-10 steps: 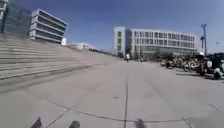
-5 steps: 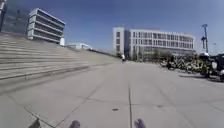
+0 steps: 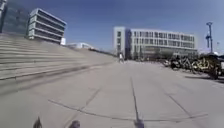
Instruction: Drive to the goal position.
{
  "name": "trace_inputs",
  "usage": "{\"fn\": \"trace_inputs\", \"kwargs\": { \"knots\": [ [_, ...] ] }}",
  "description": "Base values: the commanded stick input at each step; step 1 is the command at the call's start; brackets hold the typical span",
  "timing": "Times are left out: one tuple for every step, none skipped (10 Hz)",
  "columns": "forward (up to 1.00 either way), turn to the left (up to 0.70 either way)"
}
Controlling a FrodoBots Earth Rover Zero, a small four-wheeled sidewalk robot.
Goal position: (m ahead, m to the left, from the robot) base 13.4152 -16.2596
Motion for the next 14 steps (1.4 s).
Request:
{"fn": "trace_inputs", "kwargs": {
  "knots": [
    [0.7, -0.25],
    [0.7, 0.0],
    [0.7, 0.0],
    [0.7, 0.0],
    [0.7, 0.0],
    [0.7, -0.22],
    [0.7, -0.27],
    [0.7, -0.32],
    [0.7, -0.17],
    [0.7, -0.07],
    [0.7, -0.01],
    [0.7, 0.0],
    [0.7, 0.0],
    [0.7, -0.01]
  ]
}}
